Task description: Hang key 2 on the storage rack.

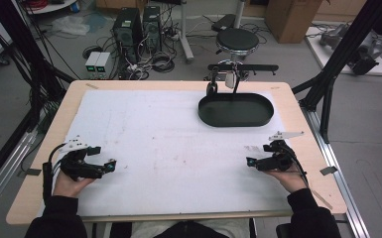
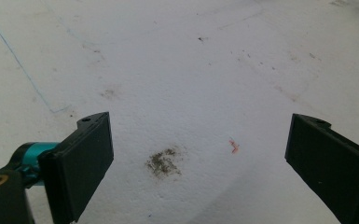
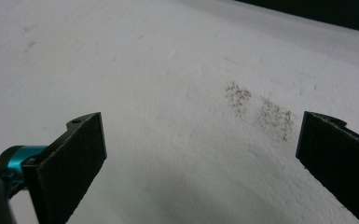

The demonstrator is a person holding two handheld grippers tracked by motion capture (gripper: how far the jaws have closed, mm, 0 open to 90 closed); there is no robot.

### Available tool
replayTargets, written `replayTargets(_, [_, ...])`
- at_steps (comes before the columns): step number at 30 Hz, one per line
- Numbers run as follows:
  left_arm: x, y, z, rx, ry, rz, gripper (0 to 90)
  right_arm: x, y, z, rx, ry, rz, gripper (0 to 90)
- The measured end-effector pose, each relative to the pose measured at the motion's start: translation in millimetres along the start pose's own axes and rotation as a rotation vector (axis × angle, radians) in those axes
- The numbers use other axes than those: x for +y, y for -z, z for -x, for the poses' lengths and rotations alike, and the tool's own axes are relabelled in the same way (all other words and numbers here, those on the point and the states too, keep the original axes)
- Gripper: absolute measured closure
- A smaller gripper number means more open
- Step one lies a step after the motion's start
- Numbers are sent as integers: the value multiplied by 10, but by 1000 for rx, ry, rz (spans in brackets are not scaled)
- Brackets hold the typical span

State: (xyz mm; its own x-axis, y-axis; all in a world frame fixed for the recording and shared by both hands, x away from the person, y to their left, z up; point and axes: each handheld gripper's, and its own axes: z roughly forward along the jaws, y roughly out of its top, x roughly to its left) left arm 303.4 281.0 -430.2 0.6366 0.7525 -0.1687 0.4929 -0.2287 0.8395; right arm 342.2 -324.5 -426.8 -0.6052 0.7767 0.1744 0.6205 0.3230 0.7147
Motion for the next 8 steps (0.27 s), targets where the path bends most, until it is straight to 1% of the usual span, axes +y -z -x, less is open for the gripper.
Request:
replayTargets(6, [-2,-4,3,0,2,-1,81,-80,-27,-44,-13,25,-17,8])
replayTargets(8, [-2,-7,-1,0,3,-3,81,-89,-43,-54,-18,30,-14,8])
